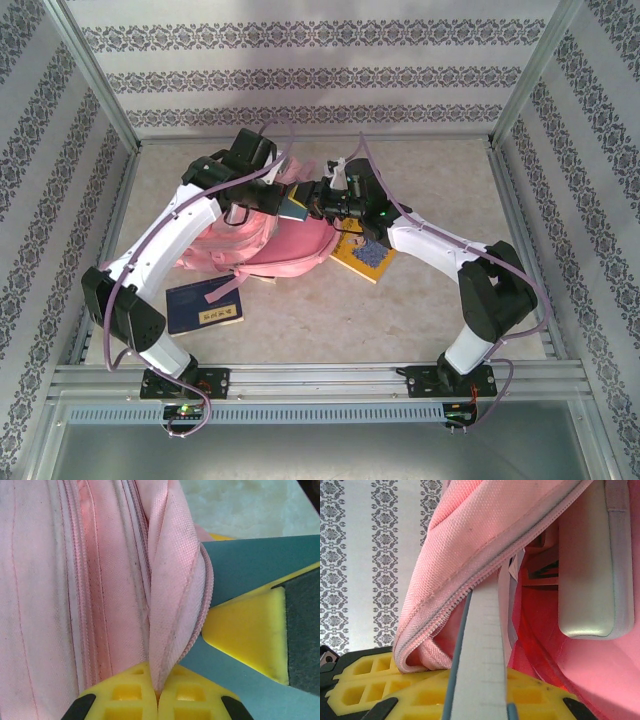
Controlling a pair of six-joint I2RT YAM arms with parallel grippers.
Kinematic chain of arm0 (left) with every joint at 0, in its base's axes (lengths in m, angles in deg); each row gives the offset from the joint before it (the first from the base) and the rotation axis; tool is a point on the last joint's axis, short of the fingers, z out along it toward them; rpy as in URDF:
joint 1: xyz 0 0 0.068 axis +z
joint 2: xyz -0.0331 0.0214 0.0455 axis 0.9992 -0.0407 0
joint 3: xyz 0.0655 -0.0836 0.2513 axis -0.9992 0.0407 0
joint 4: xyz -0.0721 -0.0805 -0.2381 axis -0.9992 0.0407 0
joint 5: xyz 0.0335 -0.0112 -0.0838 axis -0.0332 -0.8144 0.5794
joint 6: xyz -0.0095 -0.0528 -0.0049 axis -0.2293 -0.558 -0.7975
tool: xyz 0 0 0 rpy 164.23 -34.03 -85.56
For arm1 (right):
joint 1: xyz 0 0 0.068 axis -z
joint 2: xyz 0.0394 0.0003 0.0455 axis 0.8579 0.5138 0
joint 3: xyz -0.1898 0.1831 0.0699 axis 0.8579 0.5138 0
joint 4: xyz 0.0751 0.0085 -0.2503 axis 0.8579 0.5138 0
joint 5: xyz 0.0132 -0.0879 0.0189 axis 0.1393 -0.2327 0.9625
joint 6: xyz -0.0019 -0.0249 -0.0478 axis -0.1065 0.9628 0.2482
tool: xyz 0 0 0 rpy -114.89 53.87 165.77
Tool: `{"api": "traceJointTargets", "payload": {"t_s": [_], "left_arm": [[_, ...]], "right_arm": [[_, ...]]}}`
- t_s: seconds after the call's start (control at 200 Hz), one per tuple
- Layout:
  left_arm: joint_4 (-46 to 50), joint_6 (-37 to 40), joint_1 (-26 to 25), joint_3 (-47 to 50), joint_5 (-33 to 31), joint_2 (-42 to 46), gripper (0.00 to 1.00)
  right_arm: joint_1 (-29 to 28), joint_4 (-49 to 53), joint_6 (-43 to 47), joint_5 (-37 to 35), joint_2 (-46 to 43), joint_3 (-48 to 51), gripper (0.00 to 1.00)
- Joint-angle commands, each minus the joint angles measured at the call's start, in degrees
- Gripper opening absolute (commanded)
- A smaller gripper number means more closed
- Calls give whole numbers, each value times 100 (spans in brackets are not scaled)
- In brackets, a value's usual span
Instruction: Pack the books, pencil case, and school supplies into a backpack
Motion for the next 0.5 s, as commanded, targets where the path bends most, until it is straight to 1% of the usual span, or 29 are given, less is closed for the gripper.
{"api": "traceJointTargets", "payload": {"t_s": [0.0, 0.07, 0.175, 0.245, 0.495], "left_arm": [[127, 214, -65, -175, -358, 277, 0], [167, 323, -56, -247, -551, 538, 0], [265, 456, -27, -333, -927, 856, 0], [263, 503, 25, -308, -1026, 1024, 0], [244, 433, 210, -203, -1001, 1378, 0]], "right_arm": [[-168, -316, 472, 100, -400, -120, 0], [-176, 234, 876, -134, -522, -60, 0], [-183, 691, 1237, -431, -626, 153, 0], [-192, 785, 1356, -553, -632, 345, 0], [-345, 836, 1481, -800, -359, 704, 0]]}}
